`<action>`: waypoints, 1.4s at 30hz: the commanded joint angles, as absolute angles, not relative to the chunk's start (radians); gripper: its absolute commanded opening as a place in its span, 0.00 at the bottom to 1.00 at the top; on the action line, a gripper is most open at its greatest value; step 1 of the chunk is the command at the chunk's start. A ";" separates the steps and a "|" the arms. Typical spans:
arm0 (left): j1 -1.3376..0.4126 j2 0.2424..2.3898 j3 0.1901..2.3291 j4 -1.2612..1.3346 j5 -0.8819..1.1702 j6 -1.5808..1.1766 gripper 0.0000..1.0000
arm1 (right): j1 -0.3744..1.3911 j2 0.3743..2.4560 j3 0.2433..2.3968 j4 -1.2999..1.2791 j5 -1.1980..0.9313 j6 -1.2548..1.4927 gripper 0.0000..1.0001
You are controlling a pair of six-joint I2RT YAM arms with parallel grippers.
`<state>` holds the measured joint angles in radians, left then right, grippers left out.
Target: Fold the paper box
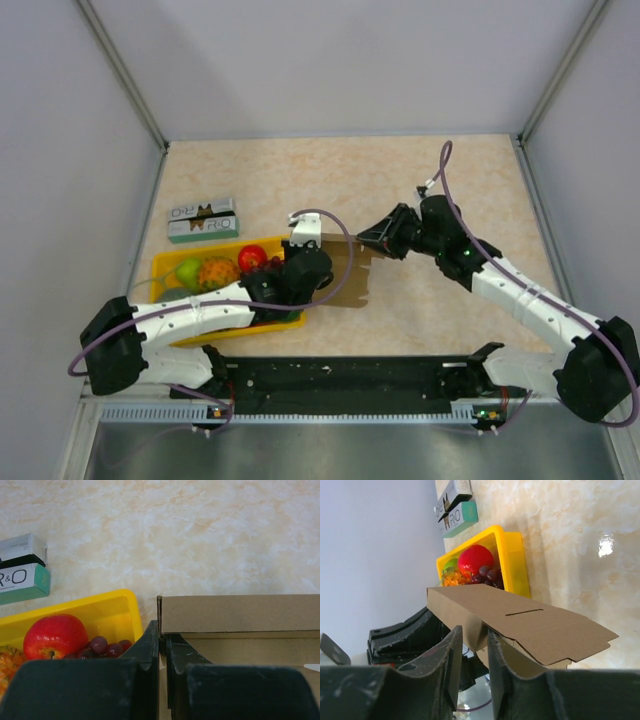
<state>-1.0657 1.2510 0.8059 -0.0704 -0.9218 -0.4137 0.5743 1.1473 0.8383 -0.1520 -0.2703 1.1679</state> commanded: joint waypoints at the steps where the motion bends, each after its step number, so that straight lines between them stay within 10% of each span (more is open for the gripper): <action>1: -1.092 1.200 0.747 0.061 -0.957 -0.368 0.00 | 0.586 1.144 0.801 -0.008 -0.276 1.296 0.20; 4: -1.092 1.198 0.741 0.078 -0.963 -0.368 0.00 | 0.584 1.144 0.718 0.148 -0.291 1.424 0.00; 14: -1.097 1.201 0.770 0.032 -0.997 -0.462 0.00 | 0.557 1.146 0.572 0.492 -0.372 1.577 0.01; 15: -1.097 1.206 0.784 0.029 -1.005 -0.471 0.00 | 0.543 1.178 0.584 0.512 -0.421 1.557 0.38; 17: -1.097 1.210 0.810 -0.050 -1.005 -0.506 0.00 | 0.543 1.135 0.568 0.427 -0.445 1.462 0.60; 23: -1.094 1.216 0.865 -0.153 -1.006 -0.580 0.00 | 0.515 0.780 0.683 -0.254 -0.315 0.919 0.77; 27: -1.094 1.210 0.893 -0.199 -0.980 -0.615 0.00 | 0.514 0.643 0.675 -0.422 -0.316 0.796 0.73; 31: -1.095 1.166 0.865 -0.164 -0.956 -0.604 0.00 | 0.603 0.667 0.690 -0.456 -0.119 0.842 0.31; 42: -1.094 1.143 0.858 -0.141 -0.963 -0.583 0.00 | 0.721 0.779 0.681 -0.261 0.106 0.917 0.41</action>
<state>-1.0920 1.1484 0.8570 -0.1802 -0.9585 -0.5842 0.6922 0.7479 0.6685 -0.3832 0.0242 0.9119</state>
